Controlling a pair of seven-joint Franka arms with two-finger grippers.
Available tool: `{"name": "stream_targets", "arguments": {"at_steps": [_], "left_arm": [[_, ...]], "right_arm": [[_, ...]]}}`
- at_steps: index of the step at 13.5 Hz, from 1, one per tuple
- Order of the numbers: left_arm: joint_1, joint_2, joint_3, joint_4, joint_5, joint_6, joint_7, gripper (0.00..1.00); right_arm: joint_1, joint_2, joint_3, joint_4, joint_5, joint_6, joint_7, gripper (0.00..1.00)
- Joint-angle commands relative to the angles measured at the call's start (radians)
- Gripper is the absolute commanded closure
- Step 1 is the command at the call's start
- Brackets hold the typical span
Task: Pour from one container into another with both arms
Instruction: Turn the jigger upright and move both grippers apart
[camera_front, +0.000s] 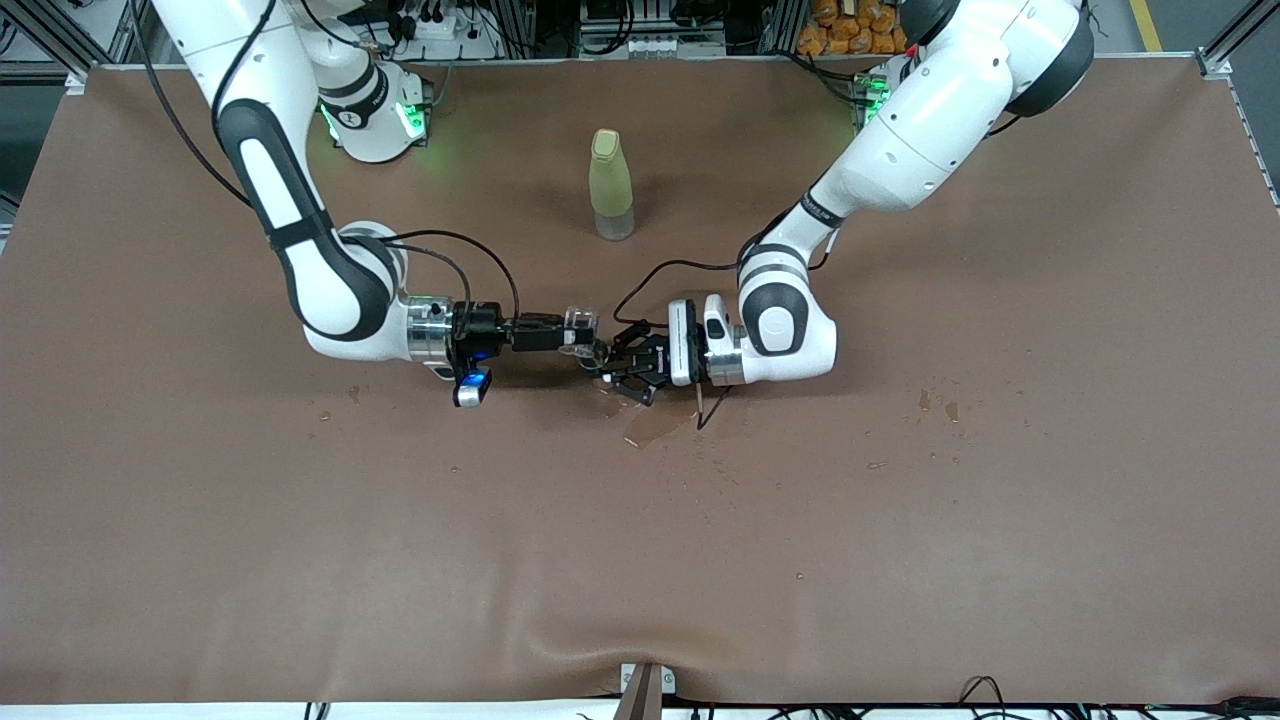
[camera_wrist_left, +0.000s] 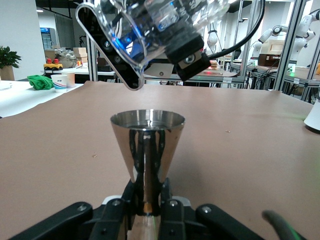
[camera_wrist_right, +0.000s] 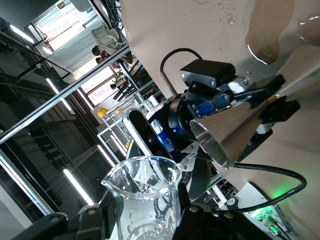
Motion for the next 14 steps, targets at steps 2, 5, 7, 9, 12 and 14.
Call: {"name": "stream_targets", "arguments": {"at_steps": [2, 5, 7, 9, 12, 14], "left_arm": [[0.043, -0.039, -0.008, -0.028, -0.028, -0.004, 0.028, 1.00], [0.090, -0.088, -0.010, -0.095, -0.016, -0.013, 0.031, 1.00], [0.159, -0.160, -0.010, -0.191, 0.029, -0.060, 0.031, 1.00], [0.252, -0.231, -0.010, -0.283, 0.090, -0.120, 0.028, 1.00], [0.429, -0.323, -0.010, -0.412, 0.206, -0.232, 0.027, 1.00], [0.568, -0.346, -0.010, -0.468, 0.326, -0.304, 0.027, 1.00]], "right_arm": [[-0.045, -0.004, 0.000, 0.076, -0.075, -0.012, -0.062, 1.00], [-0.187, -0.004, -0.001, 0.142, -0.249, -0.114, -0.289, 1.00], [-0.272, -0.001, 0.000, 0.152, -0.373, -0.117, -0.541, 1.00], [-0.367, 0.002, 0.000, 0.156, -0.461, -0.118, -0.799, 1.00], [-0.497, 0.025, 0.000, 0.163, -0.556, -0.208, -1.173, 1.00], [-0.572, 0.035, 0.000, 0.163, -0.559, -0.239, -1.391, 1.00]]}}
